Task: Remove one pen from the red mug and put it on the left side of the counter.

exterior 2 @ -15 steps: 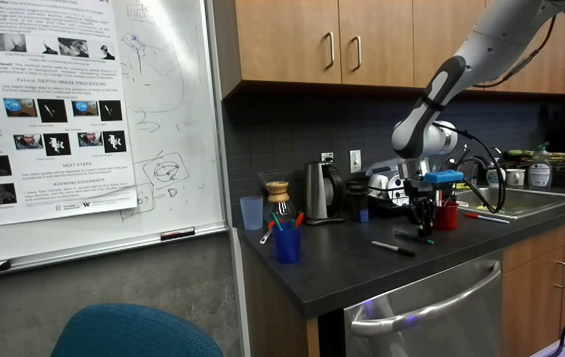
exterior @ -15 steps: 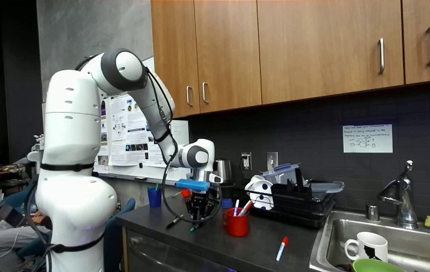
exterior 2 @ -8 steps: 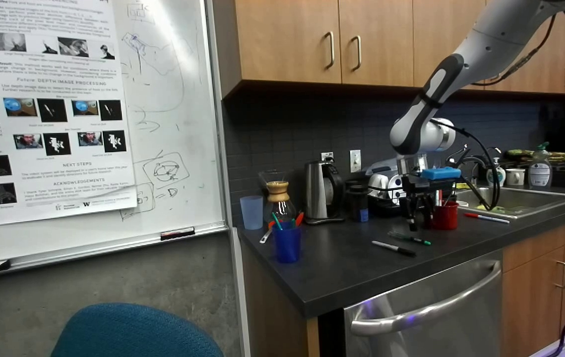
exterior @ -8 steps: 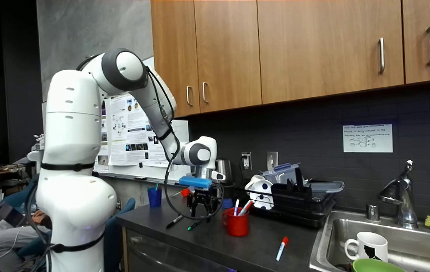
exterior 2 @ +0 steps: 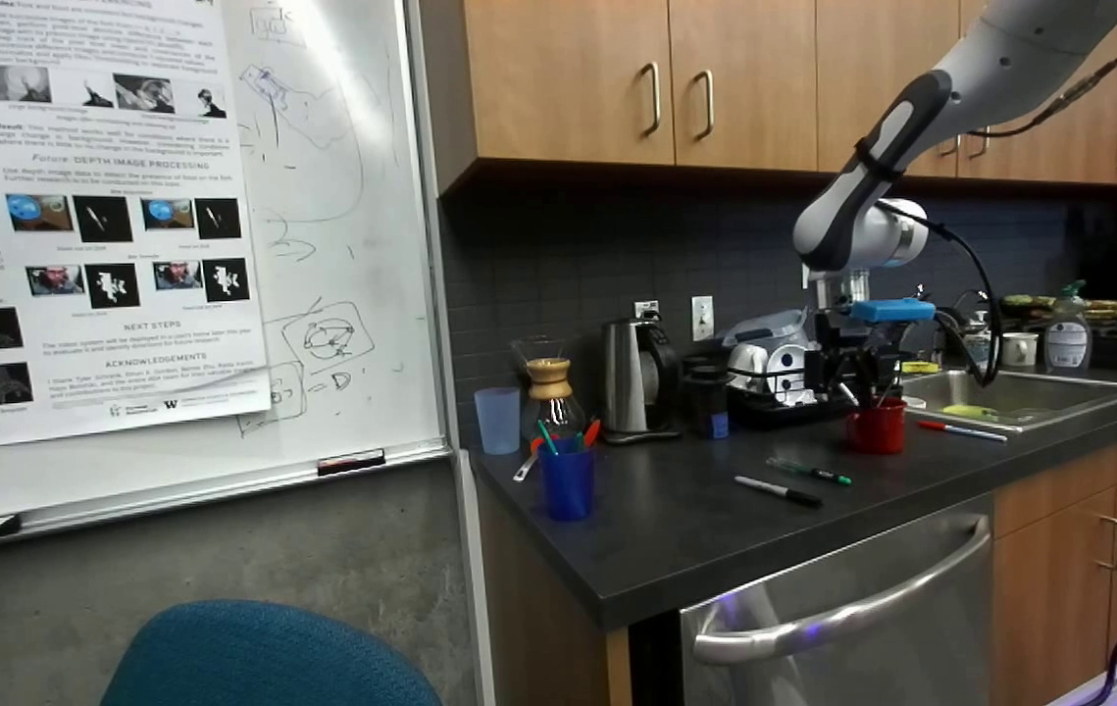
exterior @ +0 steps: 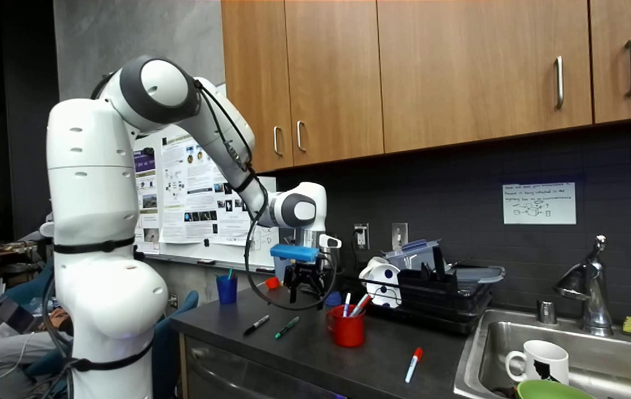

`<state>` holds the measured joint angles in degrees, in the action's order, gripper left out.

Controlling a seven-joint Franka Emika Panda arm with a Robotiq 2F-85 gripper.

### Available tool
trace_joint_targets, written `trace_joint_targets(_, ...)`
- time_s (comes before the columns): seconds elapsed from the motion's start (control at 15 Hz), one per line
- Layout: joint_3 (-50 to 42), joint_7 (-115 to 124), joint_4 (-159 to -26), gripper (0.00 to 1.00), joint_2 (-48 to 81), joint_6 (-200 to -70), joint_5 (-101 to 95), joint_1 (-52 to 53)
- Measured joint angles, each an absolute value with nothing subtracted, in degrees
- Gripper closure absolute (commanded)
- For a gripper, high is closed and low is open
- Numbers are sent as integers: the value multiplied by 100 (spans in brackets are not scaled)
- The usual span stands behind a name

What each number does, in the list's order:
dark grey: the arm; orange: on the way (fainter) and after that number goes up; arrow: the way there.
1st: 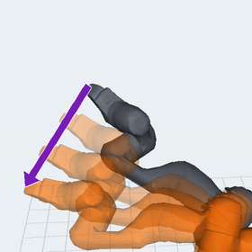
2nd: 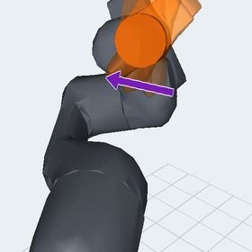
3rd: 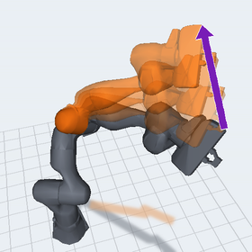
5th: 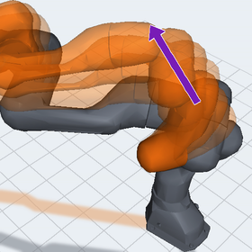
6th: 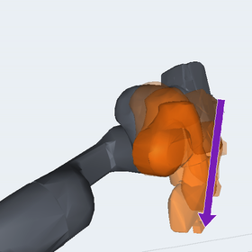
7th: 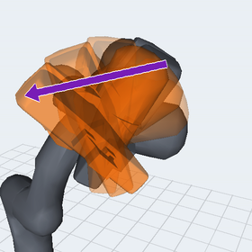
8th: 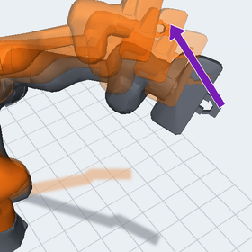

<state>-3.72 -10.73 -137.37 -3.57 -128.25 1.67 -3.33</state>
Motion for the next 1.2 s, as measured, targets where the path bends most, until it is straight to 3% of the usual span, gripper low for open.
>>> trace_joint_targets(1.2,-626,-1220,-14508,0,-2990,-11929,-436,-523)
